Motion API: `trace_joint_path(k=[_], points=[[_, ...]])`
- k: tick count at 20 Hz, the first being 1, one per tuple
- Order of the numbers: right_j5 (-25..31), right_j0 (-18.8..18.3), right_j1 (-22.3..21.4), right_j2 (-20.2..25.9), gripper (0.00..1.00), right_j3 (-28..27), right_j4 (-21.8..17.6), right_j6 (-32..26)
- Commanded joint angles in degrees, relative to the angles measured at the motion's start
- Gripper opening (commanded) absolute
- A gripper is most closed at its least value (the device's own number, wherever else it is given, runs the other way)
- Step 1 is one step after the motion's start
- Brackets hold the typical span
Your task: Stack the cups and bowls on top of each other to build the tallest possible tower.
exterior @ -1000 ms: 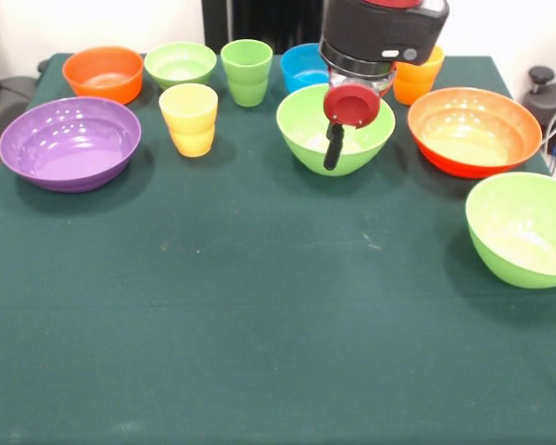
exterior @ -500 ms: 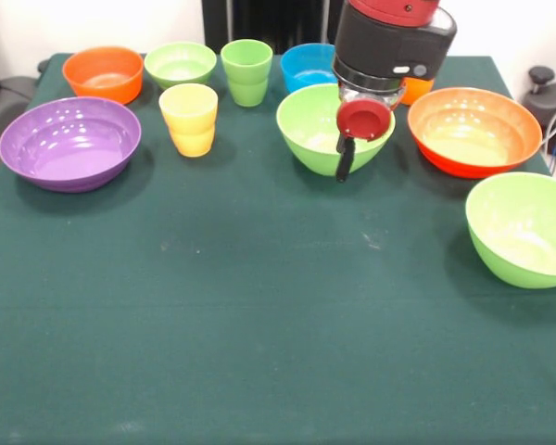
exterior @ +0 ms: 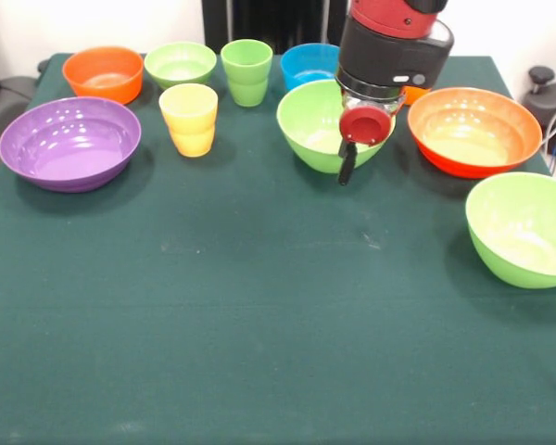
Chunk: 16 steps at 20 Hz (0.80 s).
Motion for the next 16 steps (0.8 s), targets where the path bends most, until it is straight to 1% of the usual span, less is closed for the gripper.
trace_joint_path(k=[1,3,5,8,10,12,16], points=[[-3.3,-2.1,1.7,9.5,1.00,5.1,-2.4,3.1],[-2.1,-2.5,0.3,9.3,1.00,6.0,-2.6,2.7],[-0.3,-2.0,-0.4,8.5,1.00,6.2,-2.9,2.8],[-0.9,-2.0,-0.6,8.4,1.00,6.7,-3.2,2.6],[-1.2,-2.4,-1.4,8.7,1.00,7.7,-3.4,2.1],[-0.8,-2.0,-1.9,7.9,1.00,8.0,-3.6,2.1],[-1.0,-2.9,-2.4,8.6,1.00,8.2,-3.6,1.5]])
